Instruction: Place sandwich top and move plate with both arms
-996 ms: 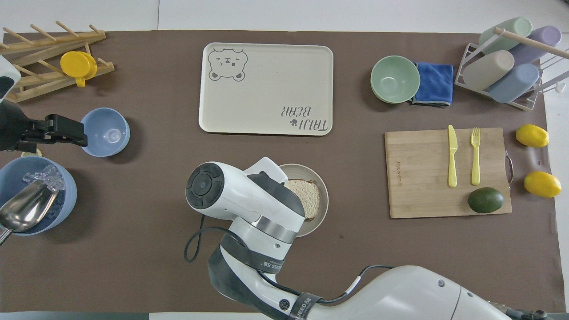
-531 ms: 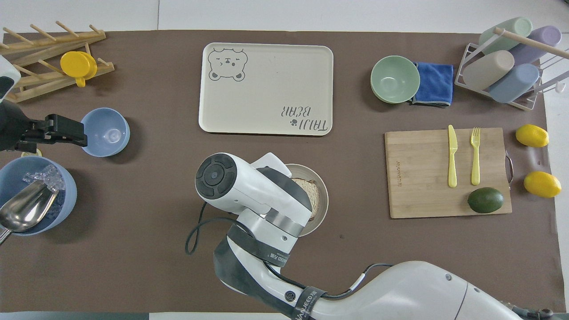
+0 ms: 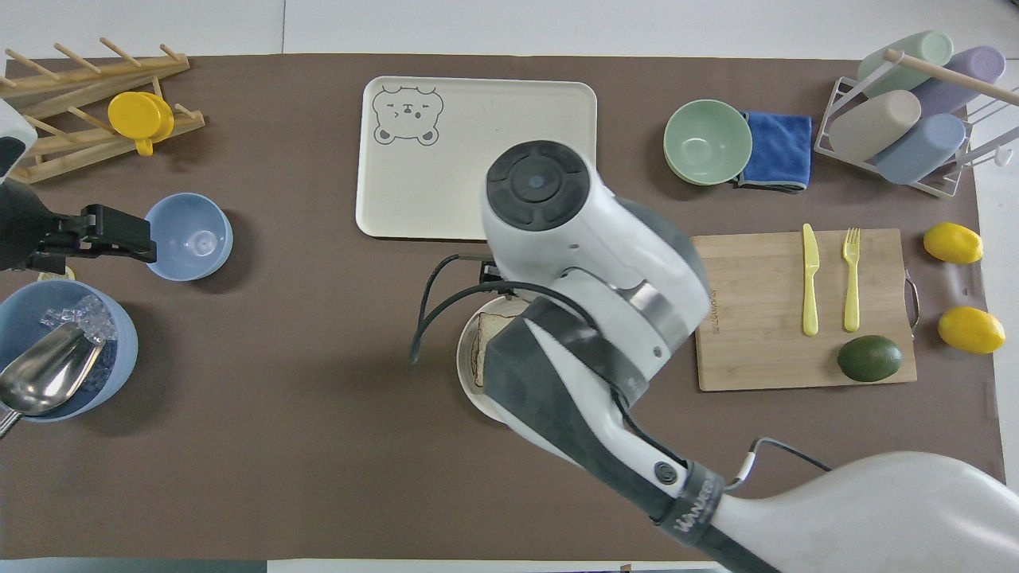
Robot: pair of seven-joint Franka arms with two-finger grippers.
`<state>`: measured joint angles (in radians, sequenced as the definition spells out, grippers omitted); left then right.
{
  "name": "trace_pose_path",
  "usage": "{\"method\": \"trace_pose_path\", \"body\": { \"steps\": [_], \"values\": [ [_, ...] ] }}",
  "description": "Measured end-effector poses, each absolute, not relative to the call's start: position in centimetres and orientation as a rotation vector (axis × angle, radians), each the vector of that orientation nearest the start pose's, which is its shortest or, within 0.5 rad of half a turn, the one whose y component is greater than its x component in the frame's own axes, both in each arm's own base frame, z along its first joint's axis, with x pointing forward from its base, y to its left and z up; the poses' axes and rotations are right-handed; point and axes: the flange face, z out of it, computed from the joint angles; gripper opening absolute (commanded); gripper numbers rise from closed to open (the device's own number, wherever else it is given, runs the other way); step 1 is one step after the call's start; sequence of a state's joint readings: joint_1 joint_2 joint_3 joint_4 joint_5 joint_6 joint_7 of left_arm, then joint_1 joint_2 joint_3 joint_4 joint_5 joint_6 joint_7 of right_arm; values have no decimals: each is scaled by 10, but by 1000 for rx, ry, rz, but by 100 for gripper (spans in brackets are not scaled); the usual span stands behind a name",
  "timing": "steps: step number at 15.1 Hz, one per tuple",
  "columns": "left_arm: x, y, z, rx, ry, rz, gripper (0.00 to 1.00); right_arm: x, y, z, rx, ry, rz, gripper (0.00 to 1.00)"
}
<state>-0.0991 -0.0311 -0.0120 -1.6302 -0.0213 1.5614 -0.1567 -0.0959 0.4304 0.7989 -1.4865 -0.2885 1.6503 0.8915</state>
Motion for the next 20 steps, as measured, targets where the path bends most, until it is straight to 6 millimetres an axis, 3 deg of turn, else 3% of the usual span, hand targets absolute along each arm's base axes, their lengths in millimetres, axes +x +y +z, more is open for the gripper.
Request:
{"method": "trace_pose_path", "body": {
  "steps": [2,4,8,11,15,18,20],
  "values": [
    [539,-63,613,-3156,-72,63,100,573,272,503,-3201,346,183,100],
    [538,-62,614,-3156,-72,60,100,582,227,534,-3209,431,203,100],
    [537,-62,615,-3156,-74,59,100,570,169,587,-3274,336,336,100],
    [533,-69,600,-3170,-79,71,100,569,117,603,-3278,297,422,100],
    [517,-119,556,-3243,-114,61,100,577,48,622,-3243,389,413,100],
    [503,-175,518,-3248,-128,28,100,585,38,618,-3224,359,336,100],
    [488,-205,490,-3249,-79,22,100,591,40,602,-3198,321,319,100]
  ]
}}
